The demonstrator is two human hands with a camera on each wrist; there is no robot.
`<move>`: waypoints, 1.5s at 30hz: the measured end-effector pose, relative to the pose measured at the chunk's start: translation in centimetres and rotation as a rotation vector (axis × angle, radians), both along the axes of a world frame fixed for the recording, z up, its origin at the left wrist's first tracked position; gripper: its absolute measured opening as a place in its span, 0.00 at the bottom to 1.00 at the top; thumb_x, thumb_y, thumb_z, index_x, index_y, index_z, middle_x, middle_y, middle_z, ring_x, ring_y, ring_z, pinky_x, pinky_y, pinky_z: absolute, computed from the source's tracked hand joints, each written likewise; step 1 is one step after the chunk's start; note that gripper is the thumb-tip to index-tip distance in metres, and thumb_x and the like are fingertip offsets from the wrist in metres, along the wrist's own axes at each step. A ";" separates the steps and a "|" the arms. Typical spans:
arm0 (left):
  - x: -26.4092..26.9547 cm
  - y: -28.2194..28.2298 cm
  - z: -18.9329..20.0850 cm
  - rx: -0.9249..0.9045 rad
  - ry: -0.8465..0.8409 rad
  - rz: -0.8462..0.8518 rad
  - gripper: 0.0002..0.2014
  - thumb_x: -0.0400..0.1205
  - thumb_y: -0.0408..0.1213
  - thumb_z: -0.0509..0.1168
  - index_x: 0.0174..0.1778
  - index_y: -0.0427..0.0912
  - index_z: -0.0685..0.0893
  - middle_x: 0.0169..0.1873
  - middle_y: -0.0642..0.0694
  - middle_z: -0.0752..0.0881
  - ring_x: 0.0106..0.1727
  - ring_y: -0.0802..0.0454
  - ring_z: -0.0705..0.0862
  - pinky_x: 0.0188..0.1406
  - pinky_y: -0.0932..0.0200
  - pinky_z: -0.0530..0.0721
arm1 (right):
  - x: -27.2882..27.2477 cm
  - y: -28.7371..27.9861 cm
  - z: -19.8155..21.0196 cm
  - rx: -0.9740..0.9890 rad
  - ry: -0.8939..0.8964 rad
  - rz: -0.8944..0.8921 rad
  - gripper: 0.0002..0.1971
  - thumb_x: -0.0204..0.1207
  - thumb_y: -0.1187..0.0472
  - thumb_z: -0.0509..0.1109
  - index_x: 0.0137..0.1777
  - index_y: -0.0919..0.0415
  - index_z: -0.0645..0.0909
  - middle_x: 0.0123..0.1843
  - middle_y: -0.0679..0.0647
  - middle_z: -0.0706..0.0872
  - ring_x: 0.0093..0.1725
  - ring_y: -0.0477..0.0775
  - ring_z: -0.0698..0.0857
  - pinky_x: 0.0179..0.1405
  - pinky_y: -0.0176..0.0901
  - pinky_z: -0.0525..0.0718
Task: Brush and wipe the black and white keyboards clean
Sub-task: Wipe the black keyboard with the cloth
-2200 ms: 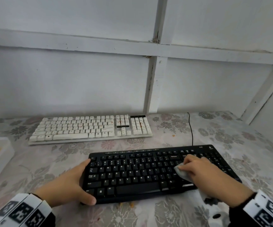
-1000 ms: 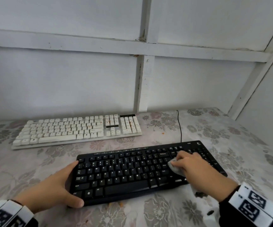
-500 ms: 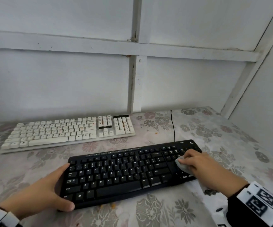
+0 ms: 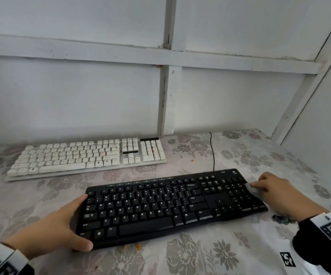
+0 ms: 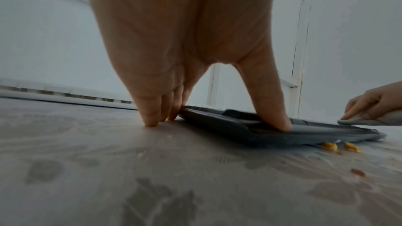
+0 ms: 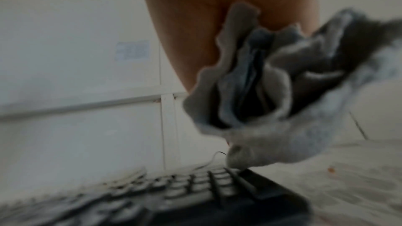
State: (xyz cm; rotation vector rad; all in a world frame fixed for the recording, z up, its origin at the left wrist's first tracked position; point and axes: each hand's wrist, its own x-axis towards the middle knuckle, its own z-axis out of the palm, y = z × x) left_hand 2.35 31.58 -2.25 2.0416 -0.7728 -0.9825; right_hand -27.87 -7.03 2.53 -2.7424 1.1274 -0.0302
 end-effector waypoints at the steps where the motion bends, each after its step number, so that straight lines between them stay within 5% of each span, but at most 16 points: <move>1: 0.0 0.0 -0.1 0.003 -0.003 0.001 0.72 0.30 0.54 0.86 0.74 0.60 0.59 0.60 0.68 0.76 0.62 0.65 0.77 0.65 0.60 0.73 | 0.2 0.5 0.5 0.019 -0.052 0.047 0.32 0.70 0.26 0.50 0.47 0.48 0.87 0.47 0.44 0.75 0.42 0.52 0.79 0.31 0.34 0.80; 3: 0.1 0.1 0.0 0.003 -0.015 0.007 0.70 0.27 0.57 0.84 0.70 0.63 0.59 0.59 0.68 0.76 0.61 0.66 0.77 0.65 0.61 0.73 | 1.0 1.9 0.9 0.025 -0.016 0.159 0.32 0.73 0.29 0.49 0.56 0.48 0.86 0.53 0.45 0.77 0.47 0.47 0.79 0.42 0.31 0.74; 6: 0.1 -0.1 0.1 0.026 -0.046 -0.001 0.70 0.25 0.61 0.81 0.68 0.64 0.58 0.58 0.70 0.74 0.62 0.61 0.76 0.64 0.62 0.71 | 1.8 3.1 0.0 0.048 0.041 0.223 0.16 0.84 0.54 0.58 0.66 0.50 0.81 0.57 0.44 0.75 0.53 0.45 0.77 0.50 0.33 0.71; 13: 0.1 0.1 0.1 0.061 -0.057 0.005 0.73 0.27 0.60 0.83 0.73 0.62 0.57 0.61 0.66 0.75 0.66 0.58 0.75 0.70 0.58 0.70 | 0.6 0.6 -0.4 -0.028 0.098 0.033 0.14 0.84 0.59 0.58 0.63 0.55 0.84 0.53 0.49 0.74 0.50 0.50 0.77 0.46 0.35 0.69; 19: 0.2 0.2 0.0 0.061 -0.025 0.017 0.74 0.31 0.56 0.85 0.77 0.60 0.57 0.65 0.64 0.74 0.67 0.58 0.75 0.74 0.52 0.70 | 1.2 1.1 -0.8 -0.015 0.085 0.089 0.14 0.83 0.60 0.60 0.63 0.53 0.82 0.55 0.48 0.75 0.52 0.50 0.77 0.52 0.38 0.71; 22: -0.4 -0.1 0.7 0.019 0.016 0.024 0.70 0.28 0.55 0.84 0.70 0.63 0.59 0.59 0.69 0.75 0.60 0.67 0.76 0.61 0.65 0.73 | 0.7 0.5 -0.9 -0.012 0.126 0.003 0.14 0.84 0.59 0.58 0.63 0.54 0.83 0.53 0.50 0.74 0.50 0.50 0.78 0.48 0.37 0.69; 25: -1.0 -0.5 1.4 0.006 0.064 0.045 0.65 0.35 0.42 0.86 0.69 0.61 0.60 0.54 0.69 0.76 0.53 0.72 0.77 0.46 0.76 0.73 | 1.6 1.5 0.1 -0.041 0.148 -0.006 0.15 0.84 0.59 0.56 0.64 0.58 0.82 0.54 0.51 0.74 0.50 0.52 0.79 0.49 0.38 0.71; 29: -1.1 -0.6 1.6 0.066 0.022 0.036 0.65 0.47 0.36 0.87 0.78 0.54 0.57 0.54 0.71 0.74 0.53 0.74 0.75 0.45 0.78 0.72 | 6.1 8.6 1.6 0.097 -0.018 0.273 0.14 0.84 0.59 0.57 0.63 0.53 0.81 0.59 0.47 0.74 0.55 0.49 0.76 0.58 0.39 0.73; 32: -1.3 -0.8 1.9 0.092 -0.007 0.086 0.55 0.62 0.27 0.81 0.79 0.53 0.55 0.52 0.71 0.73 0.50 0.73 0.75 0.39 0.81 0.71 | 10.1 15.7 1.5 0.214 -0.092 0.608 0.11 0.82 0.61 0.60 0.58 0.53 0.81 0.60 0.48 0.74 0.58 0.56 0.75 0.62 0.49 0.75; 35: -1.1 -0.6 1.7 0.101 0.010 0.062 0.56 0.61 0.27 0.81 0.79 0.53 0.55 0.55 0.66 0.76 0.56 0.66 0.78 0.47 0.76 0.75 | 14.2 21.1 0.8 0.187 -0.064 0.841 0.12 0.79 0.68 0.61 0.58 0.55 0.80 0.60 0.53 0.72 0.53 0.63 0.73 0.57 0.56 0.74; 38: -0.6 -0.2 1.3 0.092 -0.010 0.027 0.53 0.56 0.27 0.81 0.74 0.55 0.62 0.59 0.62 0.79 0.58 0.66 0.80 0.54 0.66 0.82 | 17.6 24.4 0.5 0.201 -0.027 0.942 0.11 0.77 0.73 0.60 0.52 0.60 0.80 0.56 0.57 0.70 0.46 0.60 0.67 0.49 0.59 0.74; 42: -0.5 -0.5 1.5 0.096 -0.020 0.030 0.50 0.62 0.24 0.78 0.71 0.59 0.56 0.55 0.70 0.73 0.53 0.75 0.75 0.40 0.78 0.79 | 18.8 26.1 0.0 0.132 0.102 0.970 0.13 0.80 0.71 0.59 0.60 0.65 0.79 0.61 0.61 0.68 0.54 0.66 0.68 0.49 0.55 0.69; 45: -0.6 -0.5 1.4 0.093 -0.010 0.045 0.54 0.61 0.22 0.79 0.75 0.56 0.55 0.56 0.68 0.73 0.55 0.74 0.75 0.41 0.82 0.76 | 17.9 26.1 0.3 0.057 0.114 0.946 0.14 0.81 0.71 0.58 0.63 0.68 0.78 0.63 0.62 0.67 0.61 0.68 0.67 0.46 0.53 0.65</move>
